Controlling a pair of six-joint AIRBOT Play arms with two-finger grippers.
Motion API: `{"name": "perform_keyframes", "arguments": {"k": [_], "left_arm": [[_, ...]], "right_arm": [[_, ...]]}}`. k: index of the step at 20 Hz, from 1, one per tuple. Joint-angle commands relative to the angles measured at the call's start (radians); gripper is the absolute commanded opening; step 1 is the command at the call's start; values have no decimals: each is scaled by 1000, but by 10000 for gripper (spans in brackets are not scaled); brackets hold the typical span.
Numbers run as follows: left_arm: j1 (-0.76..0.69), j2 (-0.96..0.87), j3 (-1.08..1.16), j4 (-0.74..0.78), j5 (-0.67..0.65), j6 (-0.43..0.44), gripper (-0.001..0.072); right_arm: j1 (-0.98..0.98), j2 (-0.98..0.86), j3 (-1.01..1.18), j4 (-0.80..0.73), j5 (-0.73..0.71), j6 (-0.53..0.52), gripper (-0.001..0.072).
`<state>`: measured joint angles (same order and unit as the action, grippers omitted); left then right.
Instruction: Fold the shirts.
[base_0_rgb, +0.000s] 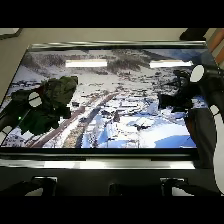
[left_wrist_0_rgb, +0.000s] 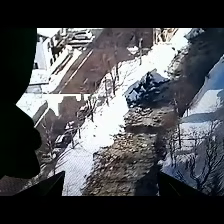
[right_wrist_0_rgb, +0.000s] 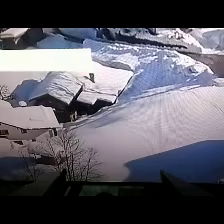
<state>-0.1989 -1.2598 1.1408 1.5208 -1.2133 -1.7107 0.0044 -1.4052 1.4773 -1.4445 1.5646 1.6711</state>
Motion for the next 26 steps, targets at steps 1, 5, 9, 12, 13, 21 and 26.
{"name": "perform_keyframes", "arguments": {"k": [1, 5, 9, 12, 13, 21, 26], "left_arm": [[0, 1, 0, 0, 0, 0, 711], [0, 0, 0, -8, 11, -17, 712], [-2, -3, 0, -6, 70, -19, 712], [1, -3, 8, 83, 23, 77, 713], [14, -3, 29, 172, -18, 88, 712], [548, -115, 73, -146, 3, -30, 715], [574, -248, -12, -279, 84, 31, 713]], "right_arm": [[0, 0, 0, 0, 0, 0, 675], [0, 0, 0, 1, -12, 2, 675], [0, 0, 0, 0, -112, 4, 675], [0, 0, 0, 1, -171, 6, 675], [0, 0, 0, 1, -180, 6, 675], [0, -3, -2, 24, -185, 4, 675], [0, -3, -2, 48, -184, 4, 676]]}}
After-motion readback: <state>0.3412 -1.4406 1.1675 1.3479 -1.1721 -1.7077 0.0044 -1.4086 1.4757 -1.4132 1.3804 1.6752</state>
